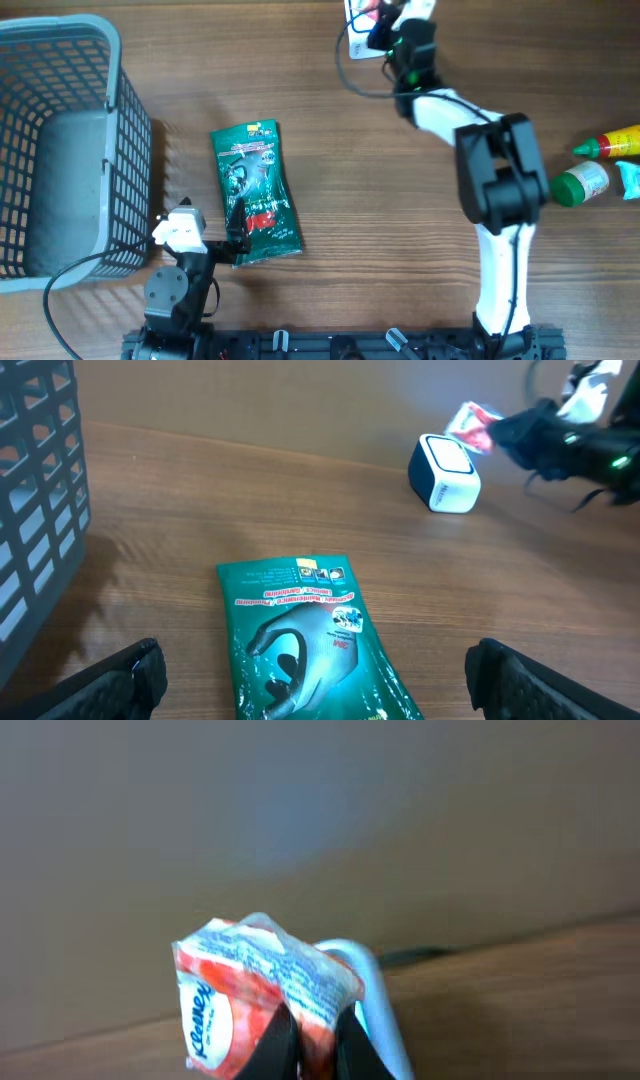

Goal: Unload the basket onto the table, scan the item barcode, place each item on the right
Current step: 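Carry the packet right and drop it at the table edge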

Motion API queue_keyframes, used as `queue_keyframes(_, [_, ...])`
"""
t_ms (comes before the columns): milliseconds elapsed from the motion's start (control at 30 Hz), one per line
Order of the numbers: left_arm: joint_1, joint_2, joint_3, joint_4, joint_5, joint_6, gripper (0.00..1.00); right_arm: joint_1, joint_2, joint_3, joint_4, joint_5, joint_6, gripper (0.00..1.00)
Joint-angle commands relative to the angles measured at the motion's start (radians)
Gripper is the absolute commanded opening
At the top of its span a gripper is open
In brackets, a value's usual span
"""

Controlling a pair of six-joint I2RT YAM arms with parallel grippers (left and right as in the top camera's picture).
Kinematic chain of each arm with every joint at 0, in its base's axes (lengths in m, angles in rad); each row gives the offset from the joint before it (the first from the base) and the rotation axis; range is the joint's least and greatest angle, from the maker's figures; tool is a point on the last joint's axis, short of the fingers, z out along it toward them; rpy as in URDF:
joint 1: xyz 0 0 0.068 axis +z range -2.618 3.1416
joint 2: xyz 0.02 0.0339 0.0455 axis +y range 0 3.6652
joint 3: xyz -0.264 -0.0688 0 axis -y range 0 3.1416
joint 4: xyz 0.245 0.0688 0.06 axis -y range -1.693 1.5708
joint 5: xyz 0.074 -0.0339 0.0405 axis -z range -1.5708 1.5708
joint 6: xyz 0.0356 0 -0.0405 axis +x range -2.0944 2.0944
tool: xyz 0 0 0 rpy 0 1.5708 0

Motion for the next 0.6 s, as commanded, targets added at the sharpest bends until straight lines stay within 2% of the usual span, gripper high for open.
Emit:
queue_keyframes(0, [0.003,-0.005,-0.004,0.001,0.008,0.019,1.0,-0.119,-0.129,0.02,-0.179,0.021,0.159,0.04])
queue_keyframes(200, [0.003,-0.005,-0.004,0.001,0.008,0.019,1.0,-0.34,-0.163,0.02,-0.596,0.043,0.293,0.04])
queue_keyframes(300, [0.003,-0.005,-0.004,0.001,0.008,0.019,1.0,-0.456,-0.163,0.019,-0.816,0.118,0.364,0.04])
queue_keyframes(433, [0.003,-0.005,-0.004,0.001,0.008,0.019,1.0,-0.58,-0.163,0.018,-0.968,0.209,0.355,0.04])
queue_keyframes(567, [0.003,-0.005,-0.004,0.001,0.008,0.019,1.0,-0.686,-0.163,0.018,-1.045,0.212,0.354,0.04])
